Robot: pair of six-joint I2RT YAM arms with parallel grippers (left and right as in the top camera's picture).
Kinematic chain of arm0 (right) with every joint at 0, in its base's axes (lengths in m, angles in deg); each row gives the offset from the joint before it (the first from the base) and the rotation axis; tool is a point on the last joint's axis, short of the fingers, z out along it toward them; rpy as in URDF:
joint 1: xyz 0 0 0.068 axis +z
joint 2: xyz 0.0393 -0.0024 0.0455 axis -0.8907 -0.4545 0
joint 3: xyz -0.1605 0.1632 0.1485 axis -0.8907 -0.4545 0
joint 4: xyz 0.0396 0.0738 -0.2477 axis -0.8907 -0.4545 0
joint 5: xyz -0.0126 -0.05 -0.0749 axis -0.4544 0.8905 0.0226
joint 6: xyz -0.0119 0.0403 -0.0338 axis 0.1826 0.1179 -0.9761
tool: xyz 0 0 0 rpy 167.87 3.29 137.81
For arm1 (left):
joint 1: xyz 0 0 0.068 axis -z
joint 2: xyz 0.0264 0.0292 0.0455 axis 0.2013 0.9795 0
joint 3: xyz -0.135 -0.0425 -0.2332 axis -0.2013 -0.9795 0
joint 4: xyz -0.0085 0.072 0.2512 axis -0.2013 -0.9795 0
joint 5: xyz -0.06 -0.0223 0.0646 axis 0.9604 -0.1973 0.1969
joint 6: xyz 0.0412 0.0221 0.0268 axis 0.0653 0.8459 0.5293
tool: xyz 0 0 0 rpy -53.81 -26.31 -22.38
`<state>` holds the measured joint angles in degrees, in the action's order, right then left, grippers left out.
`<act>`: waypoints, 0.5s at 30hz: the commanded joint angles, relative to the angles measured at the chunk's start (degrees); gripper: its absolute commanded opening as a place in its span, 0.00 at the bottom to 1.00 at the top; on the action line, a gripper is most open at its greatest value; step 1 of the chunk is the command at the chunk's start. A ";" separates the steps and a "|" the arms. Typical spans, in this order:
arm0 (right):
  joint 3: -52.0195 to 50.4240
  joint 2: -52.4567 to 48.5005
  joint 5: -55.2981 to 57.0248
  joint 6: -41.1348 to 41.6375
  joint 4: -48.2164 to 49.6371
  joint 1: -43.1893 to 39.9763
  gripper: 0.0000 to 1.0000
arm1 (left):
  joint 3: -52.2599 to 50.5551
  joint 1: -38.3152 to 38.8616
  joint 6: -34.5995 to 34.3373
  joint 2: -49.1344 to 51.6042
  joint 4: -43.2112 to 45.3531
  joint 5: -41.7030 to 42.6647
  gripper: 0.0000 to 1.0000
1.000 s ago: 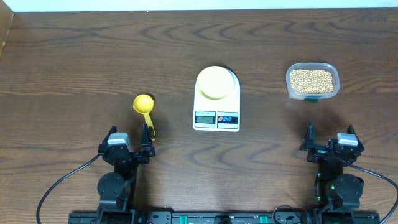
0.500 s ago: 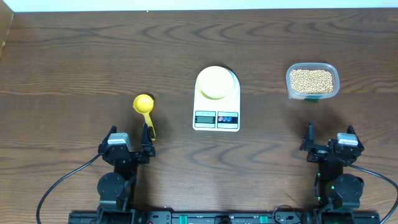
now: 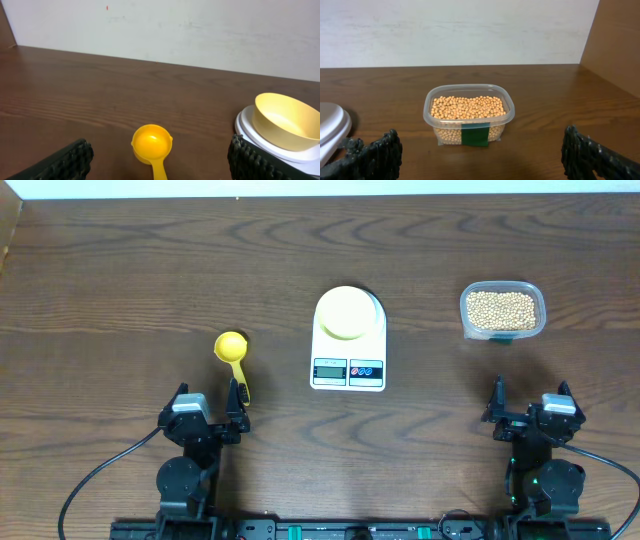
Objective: Scoop item into bowl and weigh 50g on scale
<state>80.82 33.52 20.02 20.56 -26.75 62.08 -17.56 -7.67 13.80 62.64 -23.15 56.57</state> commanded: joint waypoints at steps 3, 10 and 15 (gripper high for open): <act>-0.04 0.37 0.92 -0.39 -0.13 0.46 0.99 | 0.72 -0.02 -0.52 -0.35 -4.07 -1.25 0.88; -0.04 0.37 0.94 -0.39 -0.11 0.46 0.99 | 1.53 -0.02 -0.74 -0.35 -5.16 -0.07 0.88; -0.04 0.37 0.92 -0.39 -0.13 0.46 0.99 | 3.08 -0.02 -0.72 -0.11 -6.88 0.26 0.88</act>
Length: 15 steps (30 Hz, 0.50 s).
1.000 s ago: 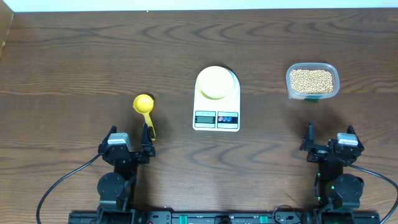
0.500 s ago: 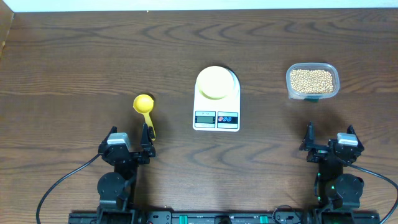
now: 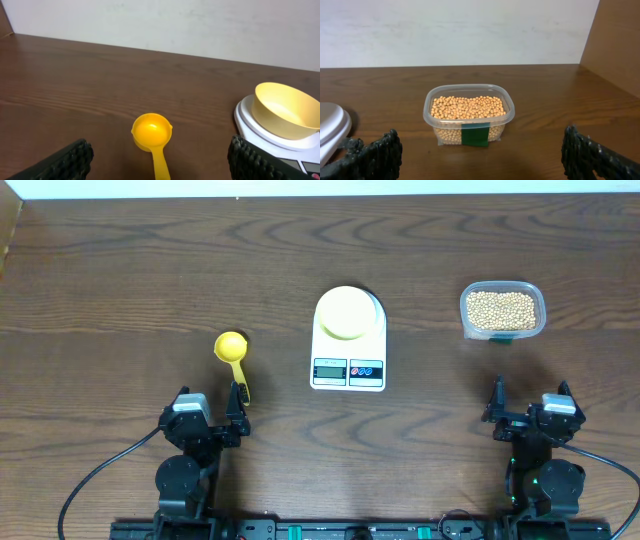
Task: Scoop item into bowl and weigh 50g on scale
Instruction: 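Raise the left arm and move the left gripper over the yellow scoop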
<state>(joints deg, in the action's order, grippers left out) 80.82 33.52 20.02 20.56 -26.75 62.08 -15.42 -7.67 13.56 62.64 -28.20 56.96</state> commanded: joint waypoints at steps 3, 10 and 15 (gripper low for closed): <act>-0.04 0.37 0.92 -0.39 -0.13 0.46 0.99 | 1.95 -0.02 -0.48 0.76 -1.99 -0.13 0.88; -0.04 0.37 0.92 -0.39 -0.11 0.46 0.99 | 3.87 -0.02 -0.48 4.39 -1.99 -0.11 0.88; -0.04 0.37 0.92 -0.39 -0.11 0.46 0.99 | 5.97 -0.02 -0.48 8.76 -2.01 -0.11 0.88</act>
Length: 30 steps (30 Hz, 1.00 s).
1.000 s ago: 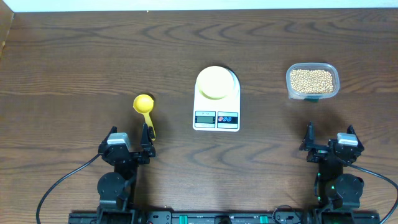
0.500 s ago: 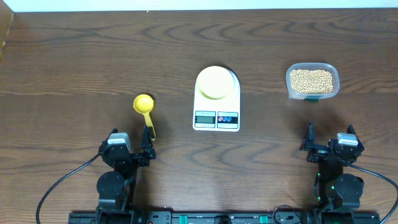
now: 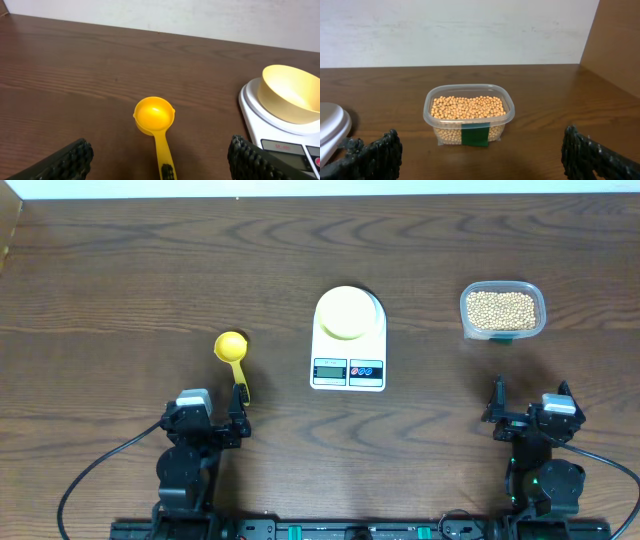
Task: Scoop item into bowl and weigh 50g on scale
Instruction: 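Raise the left arm and move the left gripper over the yellow scoop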
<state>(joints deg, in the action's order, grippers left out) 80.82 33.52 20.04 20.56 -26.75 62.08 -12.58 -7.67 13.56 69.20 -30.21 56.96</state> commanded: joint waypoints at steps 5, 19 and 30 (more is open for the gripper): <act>-0.04 0.37 0.90 -0.42 -0.11 0.46 0.99 | 7.06 -0.02 -0.50 7.37 -1.29 -0.09 0.88; -0.04 0.37 0.90 -0.39 -0.13 0.46 0.99 | 23.41 -0.02 -0.48 24.68 -12.46 -0.11 0.88; -0.04 0.37 0.90 -0.39 -0.13 0.46 0.99 | 32.09 -0.02 -0.50 32.72 -20.46 -0.11 0.88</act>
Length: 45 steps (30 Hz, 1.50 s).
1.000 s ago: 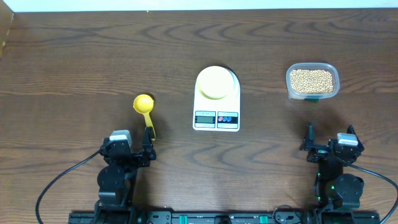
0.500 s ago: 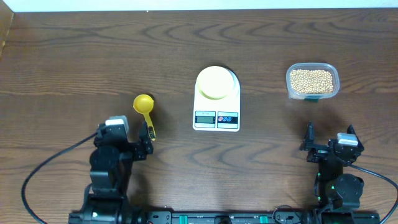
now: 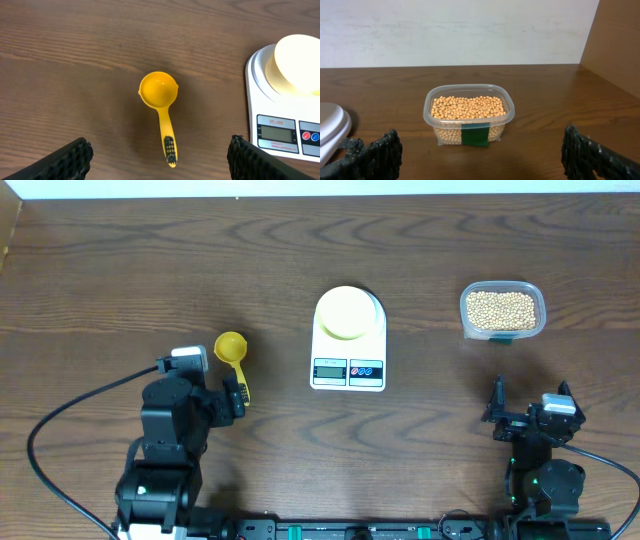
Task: Scoop item into bowl and weigh 50g on scale
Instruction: 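Raise the left arm and move the left gripper over the yellow scoop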
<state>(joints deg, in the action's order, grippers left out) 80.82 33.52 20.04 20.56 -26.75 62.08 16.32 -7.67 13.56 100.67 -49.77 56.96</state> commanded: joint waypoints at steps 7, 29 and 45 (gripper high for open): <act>-0.04 0.37 0.90 -0.42 -0.11 0.46 0.99 | 6.14 -0.02 -0.50 4.33 -4.17 -0.11 0.88; -0.04 0.37 0.90 -0.39 -0.13 0.46 0.99 | 20.26 -0.02 -1.09 20.74 -17.27 -0.11 0.88; -0.04 0.37 0.90 -0.42 -0.11 0.46 0.99 | 23.91 -1.79 -2.67 27.23 -20.79 -0.09 0.88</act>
<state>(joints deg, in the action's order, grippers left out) 80.82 33.52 20.04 20.56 -26.73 62.08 38.20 -8.52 11.81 127.97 -70.15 56.99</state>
